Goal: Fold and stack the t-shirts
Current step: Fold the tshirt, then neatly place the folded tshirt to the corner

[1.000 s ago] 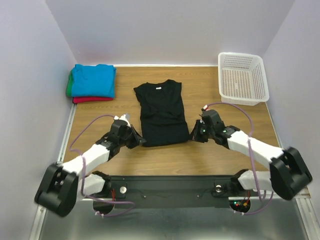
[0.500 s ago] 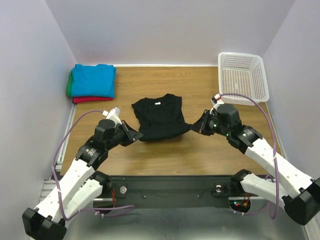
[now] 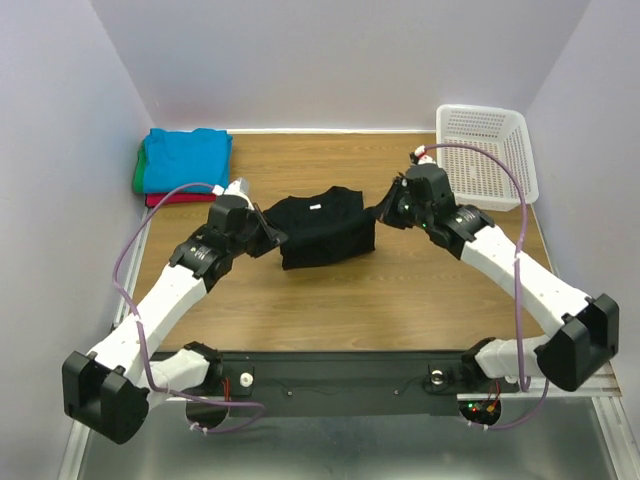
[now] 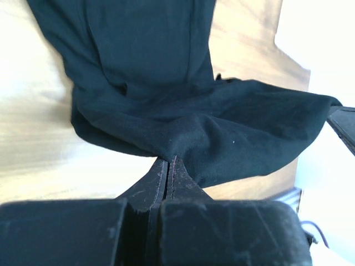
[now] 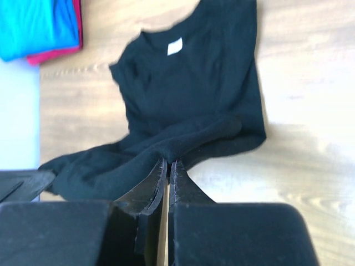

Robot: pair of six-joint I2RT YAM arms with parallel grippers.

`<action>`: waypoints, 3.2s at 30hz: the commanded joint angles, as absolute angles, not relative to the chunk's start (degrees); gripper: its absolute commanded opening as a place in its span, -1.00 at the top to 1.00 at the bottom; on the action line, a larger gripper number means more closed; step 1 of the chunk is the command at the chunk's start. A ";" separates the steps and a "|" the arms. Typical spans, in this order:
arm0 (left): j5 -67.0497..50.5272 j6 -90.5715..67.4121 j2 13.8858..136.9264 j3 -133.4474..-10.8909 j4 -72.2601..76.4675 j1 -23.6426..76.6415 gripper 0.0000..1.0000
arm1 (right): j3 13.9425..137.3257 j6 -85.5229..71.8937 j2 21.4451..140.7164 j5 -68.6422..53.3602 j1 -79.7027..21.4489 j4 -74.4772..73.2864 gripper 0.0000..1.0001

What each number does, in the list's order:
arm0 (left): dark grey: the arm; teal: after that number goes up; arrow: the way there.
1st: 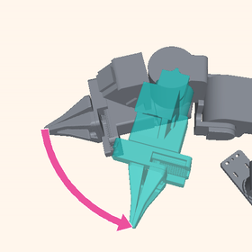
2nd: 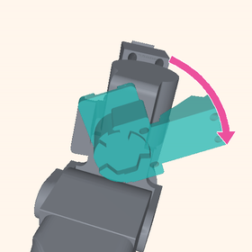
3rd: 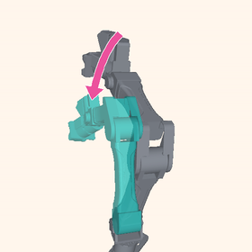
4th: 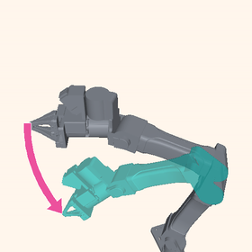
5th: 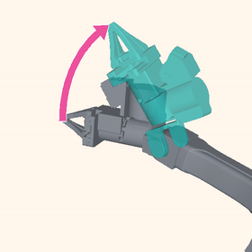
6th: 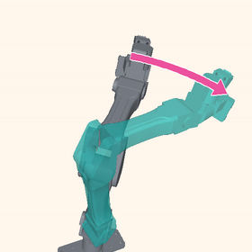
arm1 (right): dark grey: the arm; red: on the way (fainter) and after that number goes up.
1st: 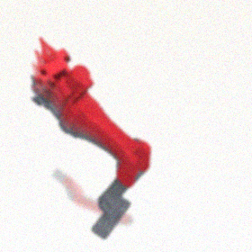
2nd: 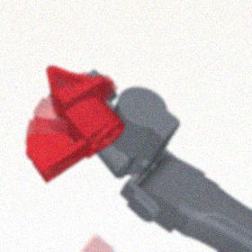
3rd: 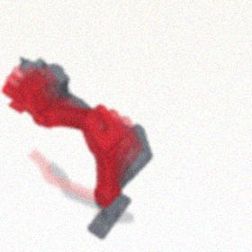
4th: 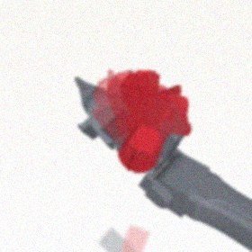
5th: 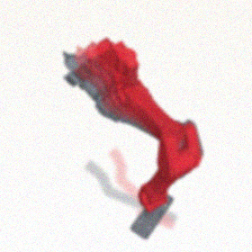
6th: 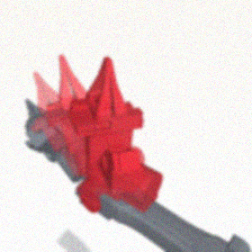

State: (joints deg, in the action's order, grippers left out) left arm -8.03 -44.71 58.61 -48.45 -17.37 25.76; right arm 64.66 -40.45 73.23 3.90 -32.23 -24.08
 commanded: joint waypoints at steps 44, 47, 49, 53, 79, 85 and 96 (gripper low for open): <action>-13.09 -32.96 108.10 -79.27 -6.59 10.02 0.33 | 101.51 -32.96 123.31 5.45 -21.53 -20.30 0.92; -13.97 -31.03 107.41 -80.42 -6.77 10.02 -0.48 | 100.99 -33.22 122.79 5.36 -21.01 -20.39 0.50; -14.15 -29.63 105.57 -79.98 -7.64 10.02 -0.74 | 99.94 -33.14 121.04 5.27 -20.92 -20.39 -0.12; -13.01 -26.64 100.83 -75.33 -7.39 10.02 -0.95 | 97.13 -31.99 117.08 4.40 -20.92 -20.48 -0.48; -10.82 -23.03 108.98 -68.10 -2.72 15.99 -0.45 | 60.03 -31.99 78.49 -3.52 -20.92 -20.13 -1.00; -0.72 -22.24 115.92 -75.05 -10.01 20.65 0.13 | 58.01 -32.61 76.73 -2.02 -20.83 -20.21 -1.00; 22.81 -16.36 119.10 -88.41 -21.09 23.99 1.00 | 54.14 -32.87 72.34 -0.70 -21.00 -20.30 -1.00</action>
